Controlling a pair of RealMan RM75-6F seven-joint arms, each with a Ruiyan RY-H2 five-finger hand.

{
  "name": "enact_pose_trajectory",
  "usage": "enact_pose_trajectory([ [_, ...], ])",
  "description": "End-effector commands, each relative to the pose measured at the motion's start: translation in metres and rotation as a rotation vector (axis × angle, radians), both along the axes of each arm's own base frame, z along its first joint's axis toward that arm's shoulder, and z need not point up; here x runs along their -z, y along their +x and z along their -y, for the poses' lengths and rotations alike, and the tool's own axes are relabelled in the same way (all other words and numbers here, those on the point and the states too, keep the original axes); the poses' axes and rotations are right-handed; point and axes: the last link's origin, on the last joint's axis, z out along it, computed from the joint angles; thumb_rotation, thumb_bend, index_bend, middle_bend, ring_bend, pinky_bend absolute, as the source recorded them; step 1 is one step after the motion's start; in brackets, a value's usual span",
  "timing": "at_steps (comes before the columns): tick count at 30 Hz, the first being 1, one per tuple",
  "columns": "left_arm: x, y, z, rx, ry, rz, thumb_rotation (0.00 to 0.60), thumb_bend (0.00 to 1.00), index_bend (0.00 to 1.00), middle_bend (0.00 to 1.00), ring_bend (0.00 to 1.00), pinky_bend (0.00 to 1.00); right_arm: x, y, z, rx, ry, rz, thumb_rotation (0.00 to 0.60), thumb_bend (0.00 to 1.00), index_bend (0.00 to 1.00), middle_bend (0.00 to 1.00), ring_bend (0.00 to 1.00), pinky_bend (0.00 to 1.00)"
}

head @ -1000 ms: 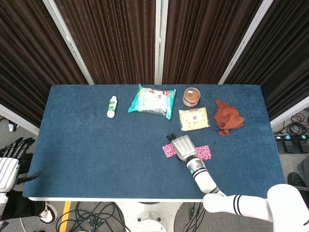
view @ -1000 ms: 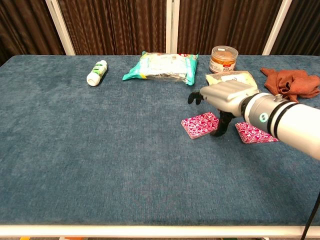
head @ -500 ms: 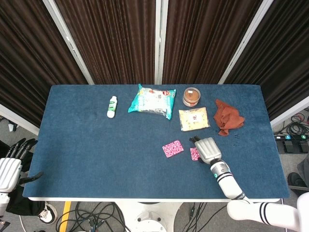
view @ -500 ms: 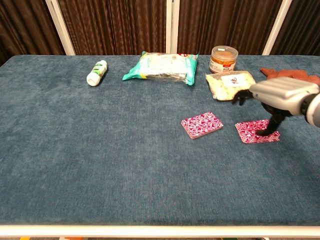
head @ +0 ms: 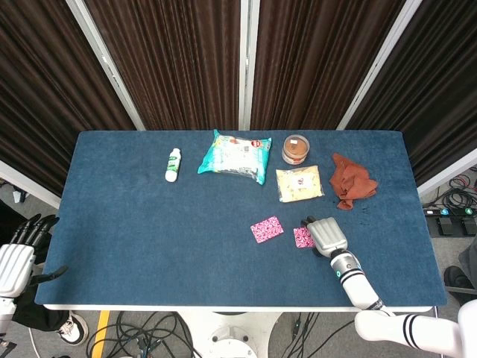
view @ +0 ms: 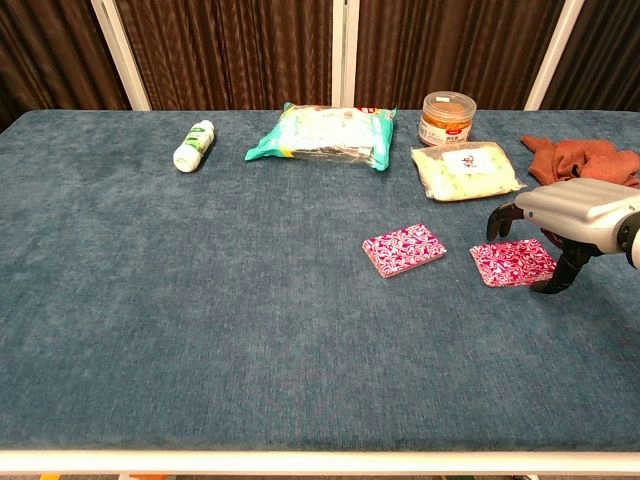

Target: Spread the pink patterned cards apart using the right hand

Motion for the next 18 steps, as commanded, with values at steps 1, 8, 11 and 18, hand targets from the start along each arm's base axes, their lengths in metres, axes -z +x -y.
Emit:
enact_pose_trajectory([
  [1,0.0001,-0.0004,0.0005,-0.002,0.000,-0.001,0.600,0.02,0.11,0.10,0.00,0.13,0.0011,0.0002,0.0009,0.001,-0.004,0.001,0.600,0.13,0.27,0.25,0.77,0.83],
  [8,-0.0003,-0.0007,0.0000,-0.003,0.002,0.000,0.600,0.02,0.11,0.10,0.00,0.13,0.0050,-0.0004,0.0019,0.005,-0.005,-0.001,0.600,0.14,0.28,0.25,0.77,0.83],
  [11,-0.0007,-0.0007,-0.0001,-0.003,0.003,0.001,0.600,0.02,0.11,0.10,0.00,0.13,0.0066,0.0003,0.0021,0.005,-0.003,0.000,0.600,0.14,0.28,0.26,0.77,0.83],
  [18,-0.0009,-0.0013,-0.0001,-0.007,0.003,0.001,0.600,0.02,0.11,0.10,0.00,0.13,0.0077,0.0014,0.0030,0.002,-0.010,0.002,0.600,0.15,0.32,0.29,0.77,0.83],
])
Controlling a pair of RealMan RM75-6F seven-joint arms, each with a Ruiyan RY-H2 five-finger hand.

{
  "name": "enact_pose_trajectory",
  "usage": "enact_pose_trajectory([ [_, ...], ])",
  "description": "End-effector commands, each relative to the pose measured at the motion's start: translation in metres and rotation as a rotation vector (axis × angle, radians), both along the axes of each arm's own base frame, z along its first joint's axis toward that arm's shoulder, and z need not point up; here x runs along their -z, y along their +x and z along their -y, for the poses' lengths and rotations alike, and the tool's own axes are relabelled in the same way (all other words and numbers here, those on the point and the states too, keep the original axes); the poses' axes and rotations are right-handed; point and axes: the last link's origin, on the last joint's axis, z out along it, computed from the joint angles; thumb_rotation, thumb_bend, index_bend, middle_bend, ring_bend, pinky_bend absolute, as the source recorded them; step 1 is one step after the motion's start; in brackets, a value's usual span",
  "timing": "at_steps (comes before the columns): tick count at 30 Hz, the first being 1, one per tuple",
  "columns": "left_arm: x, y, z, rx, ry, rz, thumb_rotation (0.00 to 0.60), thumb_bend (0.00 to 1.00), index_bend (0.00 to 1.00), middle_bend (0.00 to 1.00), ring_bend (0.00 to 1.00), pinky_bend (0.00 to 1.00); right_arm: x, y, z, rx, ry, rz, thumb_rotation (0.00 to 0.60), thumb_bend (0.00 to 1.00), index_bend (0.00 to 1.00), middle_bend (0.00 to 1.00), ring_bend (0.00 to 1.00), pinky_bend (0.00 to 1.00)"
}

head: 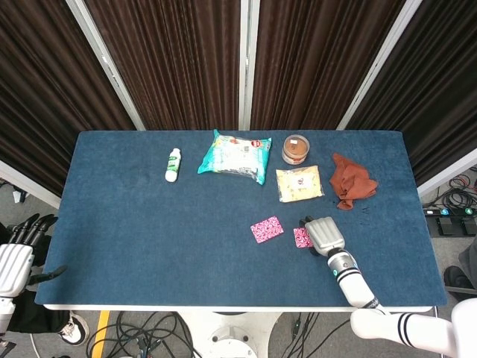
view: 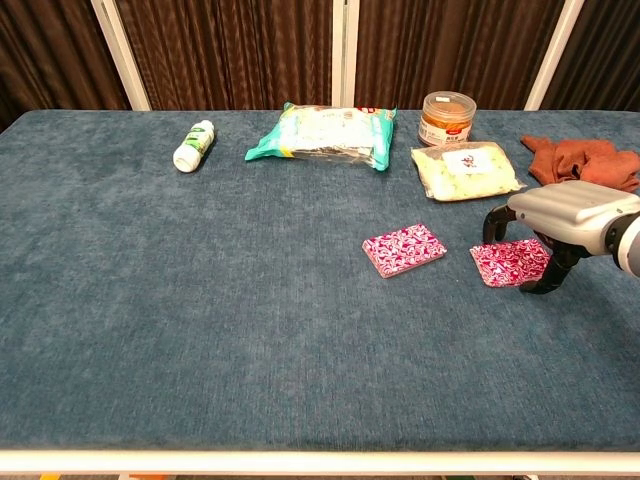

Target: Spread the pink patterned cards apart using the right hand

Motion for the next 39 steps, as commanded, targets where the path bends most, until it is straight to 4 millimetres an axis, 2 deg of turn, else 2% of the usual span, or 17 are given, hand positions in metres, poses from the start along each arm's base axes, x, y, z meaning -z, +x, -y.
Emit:
enact_pose_trajectory([
  [1,0.0000,-0.0001,-0.0001,0.000,0.000,0.001,0.600,0.02,0.11,0.10,0.00,0.13,-0.0001,0.0002,0.0002,-0.001,-0.004,0.000,0.600,0.15,0.33,0.29,0.77,0.83],
  [13,0.0001,0.0004,-0.0006,0.001,0.000,0.001,0.600,0.02,0.11,0.10,0.00,0.13,0.0007,-0.0015,0.0011,0.007,-0.008,-0.012,0.600,0.16,0.36,0.32,0.77,0.83],
  [29,0.0000,-0.0004,-0.0007,0.003,0.002,0.003,0.600,0.02,0.11,0.10,0.00,0.13,-0.0006,0.0006,0.0010,-0.009,-0.026,0.002,0.600,0.20,0.46,0.43,0.77,0.83],
  [39,-0.0009,-0.0002,-0.0006,0.004,0.005,0.004,0.600,0.02,0.11,0.10,0.00,0.13,-0.0052,0.0035,0.0011,-0.018,-0.037,0.017,0.600,0.20,0.48,0.44,0.77,0.83],
])
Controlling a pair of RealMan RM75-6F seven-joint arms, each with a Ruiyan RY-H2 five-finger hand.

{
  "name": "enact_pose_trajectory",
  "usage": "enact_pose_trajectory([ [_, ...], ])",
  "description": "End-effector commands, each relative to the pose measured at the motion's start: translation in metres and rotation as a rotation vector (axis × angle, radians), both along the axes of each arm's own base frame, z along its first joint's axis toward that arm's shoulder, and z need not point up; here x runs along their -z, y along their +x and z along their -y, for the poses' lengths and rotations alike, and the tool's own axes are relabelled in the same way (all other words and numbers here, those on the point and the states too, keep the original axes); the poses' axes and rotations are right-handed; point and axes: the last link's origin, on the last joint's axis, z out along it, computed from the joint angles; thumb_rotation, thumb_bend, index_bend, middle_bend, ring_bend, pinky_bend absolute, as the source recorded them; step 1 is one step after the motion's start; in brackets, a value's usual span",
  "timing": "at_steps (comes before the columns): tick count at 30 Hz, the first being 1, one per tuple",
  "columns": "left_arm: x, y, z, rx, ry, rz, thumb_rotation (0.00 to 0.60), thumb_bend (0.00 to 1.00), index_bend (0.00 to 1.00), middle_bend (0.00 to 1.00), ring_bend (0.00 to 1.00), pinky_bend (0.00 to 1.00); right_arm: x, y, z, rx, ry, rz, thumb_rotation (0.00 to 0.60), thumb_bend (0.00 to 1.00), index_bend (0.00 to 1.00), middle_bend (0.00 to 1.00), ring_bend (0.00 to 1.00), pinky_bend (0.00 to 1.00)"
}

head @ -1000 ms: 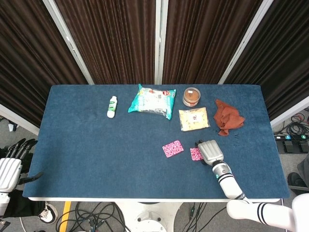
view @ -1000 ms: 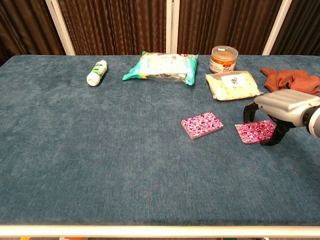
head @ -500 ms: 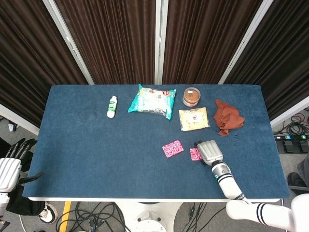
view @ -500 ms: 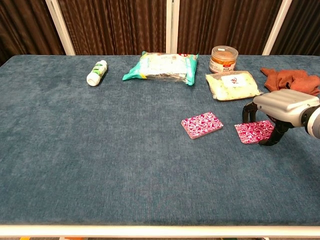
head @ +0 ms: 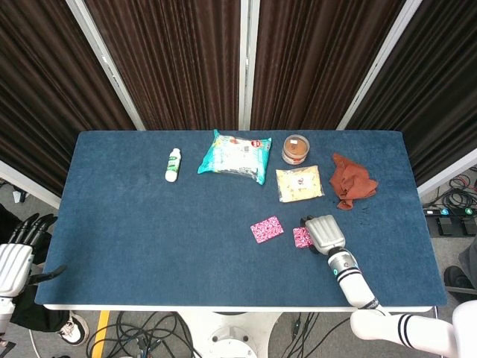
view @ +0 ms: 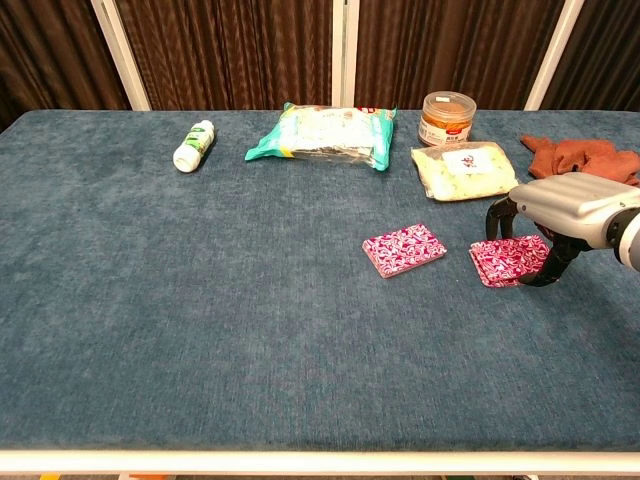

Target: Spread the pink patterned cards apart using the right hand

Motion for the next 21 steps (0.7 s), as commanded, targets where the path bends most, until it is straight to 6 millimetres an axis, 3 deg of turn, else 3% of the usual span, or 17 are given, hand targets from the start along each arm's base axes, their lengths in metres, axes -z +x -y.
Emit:
enact_pose_trajectory([
  [1,0.000,0.000,0.000,0.000,0.002,0.000,0.600,0.02,0.11,0.10,0.00,0.13,-0.002,0.002,0.000,-0.006,-0.005,0.005,0.600,0.20,0.48,0.45,0.77,0.83],
  [9,-0.002,0.000,-0.001,0.000,0.008,0.004,0.600,0.02,0.11,0.10,0.00,0.13,-0.013,0.029,-0.006,-0.070,-0.008,0.046,0.600,0.20,0.48,0.45,0.77,0.83],
  [15,-0.005,0.001,0.000,0.009,0.021,0.011,0.600,0.02,0.11,0.10,0.00,0.13,-0.003,0.053,-0.026,-0.134,0.066,0.064,0.600,0.20,0.48,0.45,0.77,0.83],
  [21,-0.009,-0.003,0.001,0.001,0.036,0.018,0.600,0.02,0.11,0.10,0.00,0.13,0.003,0.063,-0.046,-0.168,0.133,0.069,0.600,0.20,0.49,0.45,0.77,0.83],
])
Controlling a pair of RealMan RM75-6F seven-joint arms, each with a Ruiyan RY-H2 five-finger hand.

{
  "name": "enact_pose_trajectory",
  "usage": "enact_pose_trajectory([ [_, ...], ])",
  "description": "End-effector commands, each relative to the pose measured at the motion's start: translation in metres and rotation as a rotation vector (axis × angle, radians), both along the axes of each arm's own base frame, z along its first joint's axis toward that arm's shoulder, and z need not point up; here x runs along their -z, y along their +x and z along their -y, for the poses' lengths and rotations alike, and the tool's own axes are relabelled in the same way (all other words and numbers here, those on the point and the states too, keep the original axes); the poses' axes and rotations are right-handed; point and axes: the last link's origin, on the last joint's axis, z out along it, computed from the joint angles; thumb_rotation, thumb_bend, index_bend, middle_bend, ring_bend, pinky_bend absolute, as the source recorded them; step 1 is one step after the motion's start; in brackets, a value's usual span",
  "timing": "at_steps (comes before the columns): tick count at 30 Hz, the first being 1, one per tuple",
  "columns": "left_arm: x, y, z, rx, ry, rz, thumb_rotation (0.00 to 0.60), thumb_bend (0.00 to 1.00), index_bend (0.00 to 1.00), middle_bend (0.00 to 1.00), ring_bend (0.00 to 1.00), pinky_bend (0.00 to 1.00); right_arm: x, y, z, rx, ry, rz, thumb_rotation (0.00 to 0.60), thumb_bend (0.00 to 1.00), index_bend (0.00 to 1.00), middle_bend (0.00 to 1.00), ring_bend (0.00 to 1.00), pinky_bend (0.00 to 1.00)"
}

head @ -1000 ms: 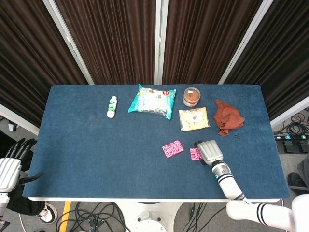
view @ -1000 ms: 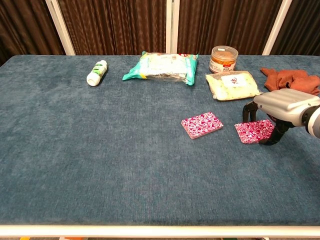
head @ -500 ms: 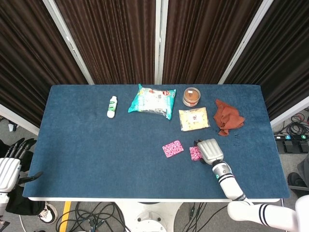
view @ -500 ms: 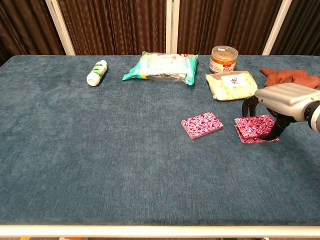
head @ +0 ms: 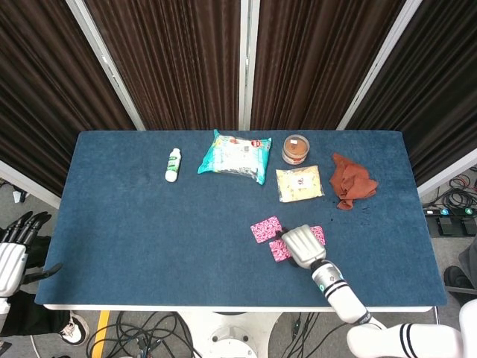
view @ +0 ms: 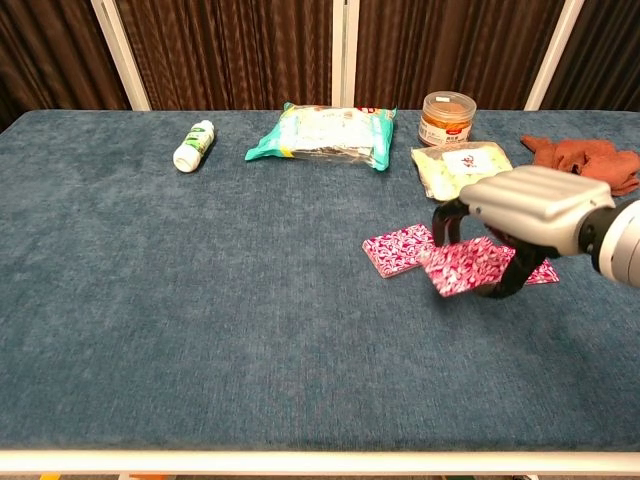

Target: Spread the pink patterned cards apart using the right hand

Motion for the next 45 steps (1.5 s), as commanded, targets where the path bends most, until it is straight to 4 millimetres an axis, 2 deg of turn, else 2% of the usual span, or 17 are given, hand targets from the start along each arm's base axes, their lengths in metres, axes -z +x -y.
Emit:
enact_pose_trajectory([
  [1,-0.001,-0.001,0.000,-0.004,0.006,0.002,0.600,0.02,0.11,0.10,0.00,0.13,0.002,0.002,-0.010,-0.011,0.033,-0.010,0.600,0.20,0.49,0.45,0.77,0.83],
  [13,-0.002,-0.001,0.000,-0.005,0.003,-0.001,0.600,0.02,0.11,0.10,0.00,0.13,0.006,-0.006,-0.022,0.001,0.086,-0.053,0.600,0.20,0.49,0.43,0.77,0.83],
  [15,-0.001,-0.001,0.000,-0.006,0.002,-0.001,0.600,0.02,0.11,0.10,0.00,0.13,0.007,-0.007,-0.022,0.004,0.096,-0.058,0.600,0.18,0.47,0.41,0.77,0.83],
  [21,-0.002,-0.002,0.000,-0.009,0.002,0.000,0.600,0.02,0.11,0.10,0.00,0.13,0.007,-0.009,-0.019,0.014,0.109,-0.076,0.600,0.15,0.29,0.30,0.77,0.83],
  [31,-0.001,-0.002,0.000,-0.011,0.002,0.000,0.600,0.02,0.11,0.10,0.00,0.13,0.001,-0.013,-0.015,0.047,0.105,-0.064,0.600,0.15,0.24,0.24,0.77,0.83],
  [34,-0.001,-0.002,0.000,-0.010,0.002,0.000,0.600,0.02,0.11,0.10,0.00,0.13,-0.011,-0.011,-0.013,0.048,0.073,-0.028,0.600,0.15,0.24,0.24,0.77,0.83],
  [38,-0.001,-0.001,-0.001,-0.008,0.000,0.000,0.600,0.02,0.11,0.10,0.00,0.13,-0.037,-0.015,-0.010,0.067,0.000,0.028,0.600,0.15,0.24,0.25,0.77,0.83],
  [42,0.001,-0.001,0.000,-0.009,-0.006,-0.002,0.600,0.02,0.11,0.10,0.00,0.13,-0.072,-0.037,-0.008,0.103,-0.136,0.105,0.600,0.13,0.25,0.28,0.77,0.83],
  [45,0.002,0.000,-0.001,-0.007,-0.011,-0.005,0.600,0.02,0.11,0.10,0.00,0.13,-0.098,-0.064,-0.010,0.111,-0.259,0.148,0.600,0.12,0.27,0.30,0.74,0.83],
])
